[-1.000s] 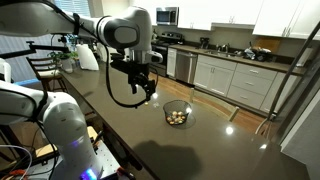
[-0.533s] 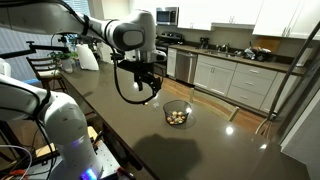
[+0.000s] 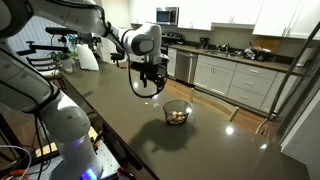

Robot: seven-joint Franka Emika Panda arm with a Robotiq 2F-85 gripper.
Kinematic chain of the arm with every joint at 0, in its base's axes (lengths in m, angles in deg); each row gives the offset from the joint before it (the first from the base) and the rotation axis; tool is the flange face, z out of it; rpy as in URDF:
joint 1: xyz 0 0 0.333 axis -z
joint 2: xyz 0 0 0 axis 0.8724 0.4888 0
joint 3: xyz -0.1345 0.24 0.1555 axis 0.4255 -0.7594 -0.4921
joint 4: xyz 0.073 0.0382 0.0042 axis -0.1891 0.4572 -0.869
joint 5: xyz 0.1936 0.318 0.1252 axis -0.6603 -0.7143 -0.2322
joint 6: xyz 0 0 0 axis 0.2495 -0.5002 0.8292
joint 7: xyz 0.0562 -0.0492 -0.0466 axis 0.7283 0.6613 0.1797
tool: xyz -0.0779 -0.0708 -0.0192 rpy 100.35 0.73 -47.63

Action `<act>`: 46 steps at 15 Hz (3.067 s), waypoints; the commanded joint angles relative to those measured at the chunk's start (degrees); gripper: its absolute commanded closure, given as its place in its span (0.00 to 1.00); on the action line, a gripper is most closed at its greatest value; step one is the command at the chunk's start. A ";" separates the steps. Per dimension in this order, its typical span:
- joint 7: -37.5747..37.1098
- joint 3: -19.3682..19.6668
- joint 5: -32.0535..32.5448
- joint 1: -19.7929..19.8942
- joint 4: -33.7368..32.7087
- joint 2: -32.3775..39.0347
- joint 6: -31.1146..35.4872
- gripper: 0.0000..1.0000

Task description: Move the basket to the right

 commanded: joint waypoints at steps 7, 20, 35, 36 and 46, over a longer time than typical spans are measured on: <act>4.51 -1.94 0.38 1.72 -9.18 21.31 9.04 0.00; 6.99 -5.32 -1.20 3.95 -9.59 35.50 23.00 0.07; 6.57 -6.37 0.87 5.52 -11.35 36.48 23.42 0.99; 6.14 -6.20 1.31 5.44 -11.70 36.38 23.31 0.97; -7.51 0.24 16.02 4.73 -15.78 37.15 22.30 0.96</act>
